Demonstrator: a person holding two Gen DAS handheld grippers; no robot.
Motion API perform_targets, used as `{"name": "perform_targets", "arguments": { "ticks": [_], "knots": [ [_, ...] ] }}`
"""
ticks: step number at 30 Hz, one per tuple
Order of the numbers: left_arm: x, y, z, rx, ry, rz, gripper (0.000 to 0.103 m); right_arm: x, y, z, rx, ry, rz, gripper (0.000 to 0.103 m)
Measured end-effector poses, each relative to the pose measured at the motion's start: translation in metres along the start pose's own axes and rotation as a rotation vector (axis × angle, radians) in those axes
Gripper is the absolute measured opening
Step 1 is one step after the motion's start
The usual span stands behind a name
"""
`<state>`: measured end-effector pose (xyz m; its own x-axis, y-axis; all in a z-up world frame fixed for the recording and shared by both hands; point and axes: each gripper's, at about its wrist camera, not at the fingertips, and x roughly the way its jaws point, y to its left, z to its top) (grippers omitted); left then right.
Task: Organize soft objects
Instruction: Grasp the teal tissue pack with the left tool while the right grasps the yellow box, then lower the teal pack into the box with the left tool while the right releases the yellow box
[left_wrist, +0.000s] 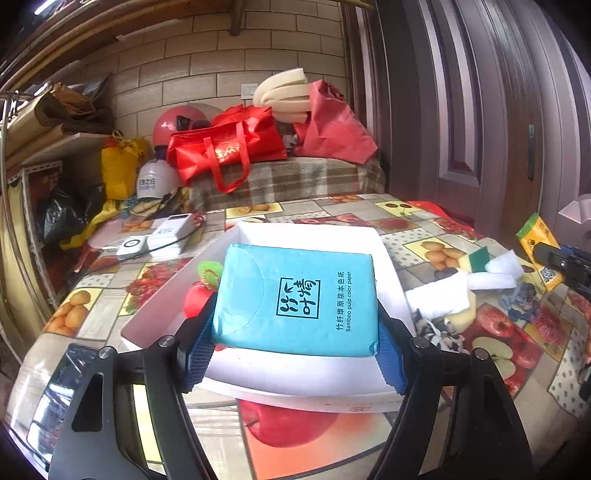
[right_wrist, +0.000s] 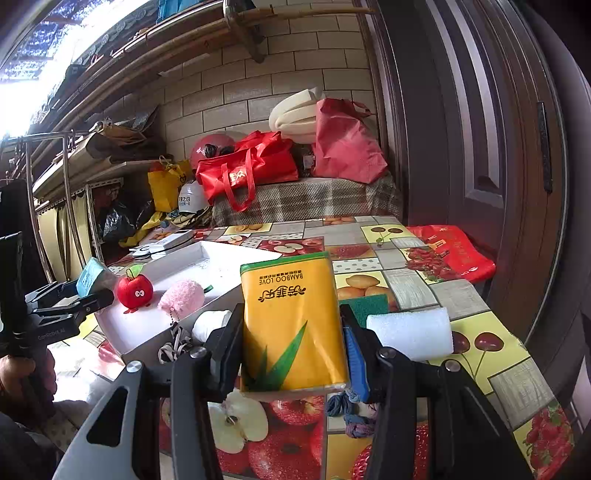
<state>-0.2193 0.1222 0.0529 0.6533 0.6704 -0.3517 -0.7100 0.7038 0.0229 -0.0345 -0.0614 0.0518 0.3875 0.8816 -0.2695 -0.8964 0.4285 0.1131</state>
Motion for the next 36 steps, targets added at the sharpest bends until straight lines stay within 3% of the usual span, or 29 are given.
{"name": "perform_targets", "arguments": {
  "ticks": [8,16,25,32,36],
  "knots": [
    [0.008,0.028,-0.002,-0.044,0.010,0.059,0.075,0.018,0.028,0.000,-0.028,0.030,0.057,0.048],
    [0.027,0.032,0.002,-0.051,0.055,0.050,0.075,0.052,0.077,-0.005,-0.093,0.119,0.179,0.048],
    [0.056,0.038,0.009,-0.059,0.108,0.052,0.075,0.081,0.126,-0.006,-0.167,0.162,0.263,0.048],
    [0.077,0.045,0.016,-0.072,0.137,0.064,0.075,0.115,0.152,-0.006,-0.165,0.266,0.315,0.048],
    [0.097,0.045,0.017,-0.061,0.206,0.060,0.075,0.137,0.153,-0.008,-0.116,0.353,0.312,0.048]
  ]
}}
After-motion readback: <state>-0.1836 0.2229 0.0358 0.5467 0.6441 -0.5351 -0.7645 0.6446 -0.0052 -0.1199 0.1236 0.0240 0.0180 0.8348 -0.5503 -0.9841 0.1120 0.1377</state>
